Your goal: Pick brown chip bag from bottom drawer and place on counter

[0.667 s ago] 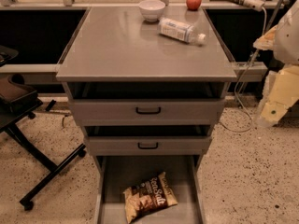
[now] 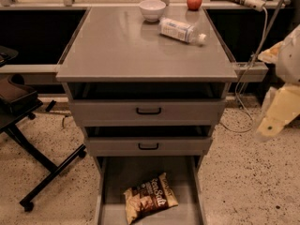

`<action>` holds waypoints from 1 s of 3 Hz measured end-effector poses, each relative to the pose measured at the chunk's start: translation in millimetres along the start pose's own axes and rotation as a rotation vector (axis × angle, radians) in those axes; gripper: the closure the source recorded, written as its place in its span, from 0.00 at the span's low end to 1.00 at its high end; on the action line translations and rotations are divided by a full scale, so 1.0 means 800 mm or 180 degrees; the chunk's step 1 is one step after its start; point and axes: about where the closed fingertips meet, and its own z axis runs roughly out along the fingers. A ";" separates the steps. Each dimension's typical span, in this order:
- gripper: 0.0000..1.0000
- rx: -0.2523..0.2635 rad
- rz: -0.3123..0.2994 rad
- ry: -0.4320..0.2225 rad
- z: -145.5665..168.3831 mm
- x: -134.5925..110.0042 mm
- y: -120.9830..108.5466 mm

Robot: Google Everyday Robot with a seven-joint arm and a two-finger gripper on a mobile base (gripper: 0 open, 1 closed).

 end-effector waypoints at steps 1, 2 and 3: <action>0.00 -0.0028 0.0174 -0.0132 0.059 0.018 0.030; 0.00 -0.0158 0.0211 -0.0259 0.127 0.017 0.068; 0.00 -0.0312 0.0161 -0.0425 0.196 0.000 0.102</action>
Offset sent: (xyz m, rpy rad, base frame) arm -0.0334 0.0476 -0.1890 0.1719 0.0761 -0.0152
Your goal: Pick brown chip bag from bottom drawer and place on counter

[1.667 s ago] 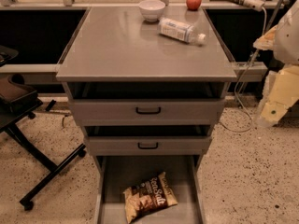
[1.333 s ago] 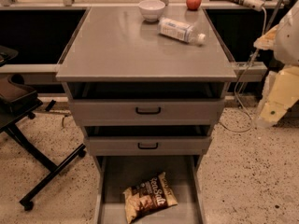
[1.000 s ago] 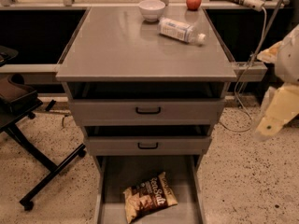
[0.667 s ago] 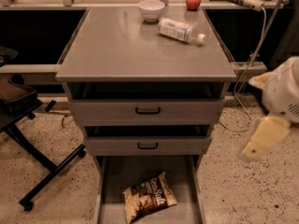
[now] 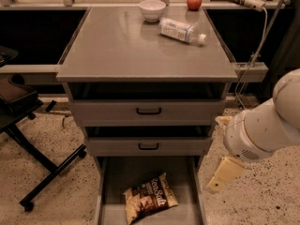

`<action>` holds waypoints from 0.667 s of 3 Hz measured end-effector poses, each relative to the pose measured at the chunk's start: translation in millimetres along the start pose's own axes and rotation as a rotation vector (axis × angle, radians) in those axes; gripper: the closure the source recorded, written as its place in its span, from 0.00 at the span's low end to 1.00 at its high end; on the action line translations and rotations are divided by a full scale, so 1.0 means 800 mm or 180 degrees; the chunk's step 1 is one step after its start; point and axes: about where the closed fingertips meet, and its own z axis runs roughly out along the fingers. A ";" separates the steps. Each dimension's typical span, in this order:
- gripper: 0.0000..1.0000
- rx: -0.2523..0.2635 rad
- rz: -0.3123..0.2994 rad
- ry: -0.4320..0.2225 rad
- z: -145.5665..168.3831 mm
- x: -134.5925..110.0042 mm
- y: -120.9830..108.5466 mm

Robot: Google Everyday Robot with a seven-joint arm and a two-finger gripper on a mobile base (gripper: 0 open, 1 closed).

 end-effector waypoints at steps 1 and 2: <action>0.00 0.0000 0.0000 0.0000 0.000 0.000 0.000; 0.00 -0.0014 0.0074 -0.0070 0.030 0.008 0.001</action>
Offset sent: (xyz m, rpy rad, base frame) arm 0.0124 0.0057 -0.0702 0.0807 0.0152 -0.0475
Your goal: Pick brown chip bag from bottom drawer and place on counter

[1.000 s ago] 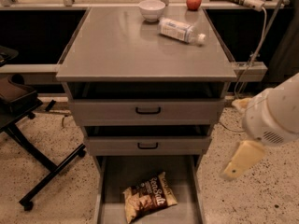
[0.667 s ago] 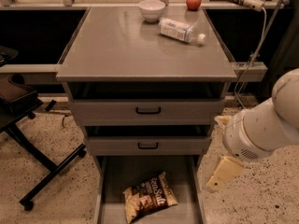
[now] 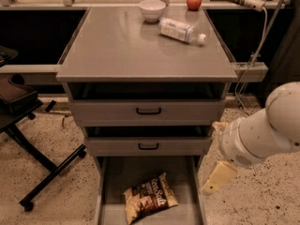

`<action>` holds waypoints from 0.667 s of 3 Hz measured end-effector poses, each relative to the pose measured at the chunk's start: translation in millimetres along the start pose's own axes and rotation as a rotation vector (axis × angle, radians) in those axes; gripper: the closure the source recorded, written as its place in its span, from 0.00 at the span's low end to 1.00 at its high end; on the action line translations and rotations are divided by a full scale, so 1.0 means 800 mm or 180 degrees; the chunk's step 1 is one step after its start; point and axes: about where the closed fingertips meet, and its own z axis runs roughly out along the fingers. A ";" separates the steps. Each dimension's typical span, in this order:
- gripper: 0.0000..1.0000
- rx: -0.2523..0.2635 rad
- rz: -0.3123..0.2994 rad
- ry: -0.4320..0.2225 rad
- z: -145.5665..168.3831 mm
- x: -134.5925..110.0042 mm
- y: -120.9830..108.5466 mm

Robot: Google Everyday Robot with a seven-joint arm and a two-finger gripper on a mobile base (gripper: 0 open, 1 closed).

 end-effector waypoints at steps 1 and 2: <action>0.00 0.0039 0.0138 -0.0075 0.061 0.011 -0.002; 0.00 0.0092 0.0295 -0.0152 0.122 0.023 -0.010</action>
Offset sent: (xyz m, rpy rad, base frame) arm 0.0507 0.0205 -0.1550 0.1038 -0.0142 -0.1536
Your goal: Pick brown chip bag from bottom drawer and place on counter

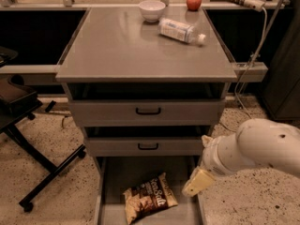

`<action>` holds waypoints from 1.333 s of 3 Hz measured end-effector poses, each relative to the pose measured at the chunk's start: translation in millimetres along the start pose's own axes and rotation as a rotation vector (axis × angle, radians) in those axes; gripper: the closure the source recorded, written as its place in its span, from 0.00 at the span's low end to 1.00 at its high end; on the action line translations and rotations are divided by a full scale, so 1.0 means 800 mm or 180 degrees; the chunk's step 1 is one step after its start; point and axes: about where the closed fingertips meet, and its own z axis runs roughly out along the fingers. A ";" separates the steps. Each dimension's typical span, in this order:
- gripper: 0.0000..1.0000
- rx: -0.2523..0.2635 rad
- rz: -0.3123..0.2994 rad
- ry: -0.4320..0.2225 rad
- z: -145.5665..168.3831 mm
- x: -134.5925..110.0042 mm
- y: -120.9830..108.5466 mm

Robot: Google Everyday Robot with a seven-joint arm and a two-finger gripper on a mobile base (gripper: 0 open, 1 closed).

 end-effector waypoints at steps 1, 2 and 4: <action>0.00 -0.0072 0.0139 -0.0059 0.051 0.019 0.006; 0.00 -0.0356 0.0157 -0.0072 0.079 0.028 0.015; 0.00 -0.0261 0.0180 -0.0114 0.106 0.038 0.015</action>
Offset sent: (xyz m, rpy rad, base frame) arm -0.0093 0.0151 -0.0899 0.1096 0.2260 0.0825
